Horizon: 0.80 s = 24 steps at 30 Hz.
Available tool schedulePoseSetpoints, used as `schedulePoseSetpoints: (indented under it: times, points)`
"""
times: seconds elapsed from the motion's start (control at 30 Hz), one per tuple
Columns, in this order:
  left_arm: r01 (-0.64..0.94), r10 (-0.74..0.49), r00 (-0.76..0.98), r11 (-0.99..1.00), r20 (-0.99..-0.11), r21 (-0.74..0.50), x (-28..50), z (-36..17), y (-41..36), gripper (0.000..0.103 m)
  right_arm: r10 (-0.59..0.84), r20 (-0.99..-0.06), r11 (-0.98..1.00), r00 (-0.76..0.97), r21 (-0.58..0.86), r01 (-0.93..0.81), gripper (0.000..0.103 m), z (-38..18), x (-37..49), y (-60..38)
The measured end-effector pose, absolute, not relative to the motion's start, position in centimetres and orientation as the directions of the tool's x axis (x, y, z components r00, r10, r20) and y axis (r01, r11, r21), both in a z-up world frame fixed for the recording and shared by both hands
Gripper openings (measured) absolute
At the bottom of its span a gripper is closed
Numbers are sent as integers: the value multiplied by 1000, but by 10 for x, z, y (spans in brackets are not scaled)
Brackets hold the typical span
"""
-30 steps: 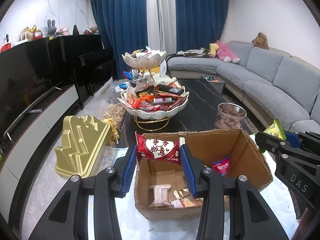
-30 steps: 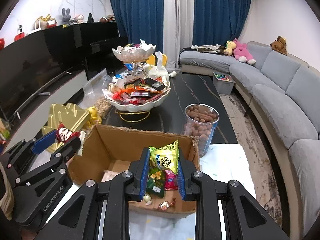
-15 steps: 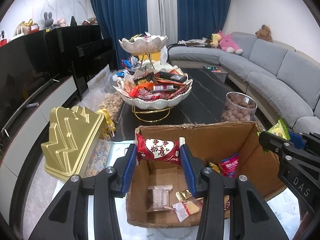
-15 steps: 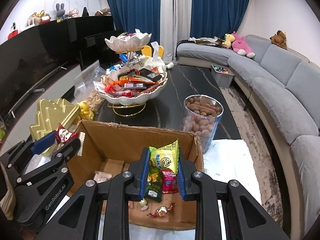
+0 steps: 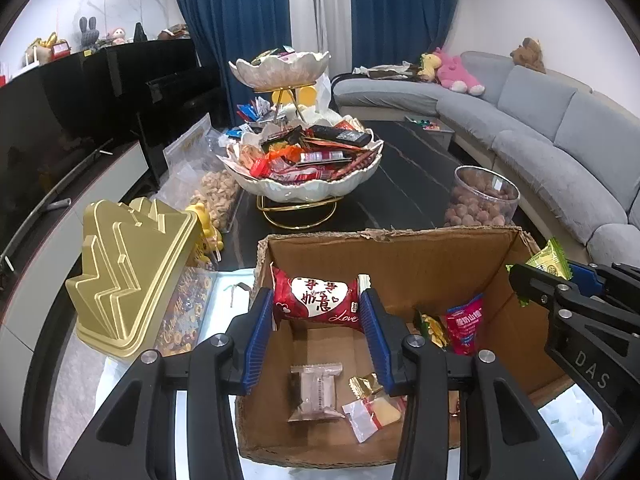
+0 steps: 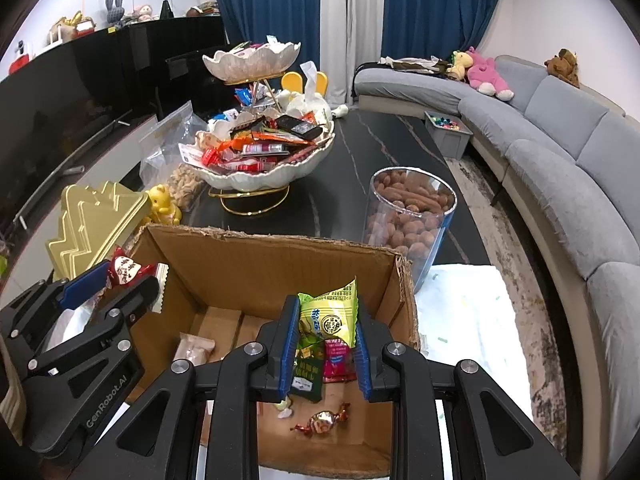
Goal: Organize snacks
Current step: 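Open the left tool to drop the red candy while the right tool releases the green candy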
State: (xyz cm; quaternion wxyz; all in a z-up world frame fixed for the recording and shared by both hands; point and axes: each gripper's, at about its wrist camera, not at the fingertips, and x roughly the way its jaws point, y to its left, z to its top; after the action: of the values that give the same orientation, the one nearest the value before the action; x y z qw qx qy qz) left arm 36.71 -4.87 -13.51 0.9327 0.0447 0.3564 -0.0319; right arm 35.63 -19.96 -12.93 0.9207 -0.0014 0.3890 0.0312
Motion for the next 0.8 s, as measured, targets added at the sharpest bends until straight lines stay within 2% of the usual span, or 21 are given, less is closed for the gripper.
schedulePoseSetpoints:
  times: [0.1, 0.13, 0.17, 0.3, 0.37, 0.57, 0.8]
  points:
    - [90, -25, 741, 994, -671, 61, 367, -134, -49, 45, 54, -719, 998, 692, 20, -57, 27, -129, 356, -199]
    - [89, -25, 741, 994, -671, 62, 367, -134, -49, 50, 54, -720, 998, 692, 20, -58, 27, -129, 357, -199]
    - [89, -24, 742, 994, -670, 63, 367, -133, -49, 56, 53, -720, 998, 692, 20, -56, 31, -129, 357, -199]
    - [75, -9, 751, 994, -660, 73, 364, -128, -47, 68, 31, -704, 999, 709, 8, -36, 67, -124, 354, -202]
    - [65, 0, 756, 995, -654, 76, 362, -125, -45, 75, 18, -698, 1000, 716, 0, -26, 73, -120, 352, -202]
    - [31, 25, 766, 997, -642, 76, 353, -116, -37, 88, 10, -691, 1000, 723, 2, -11, 74, -110, 345, -203]
    - [6, 47, 782, 997, -621, 83, 333, -98, -30, 95, 0, -672, 1000, 741, -4, -4, 77, -94, 325, -202]
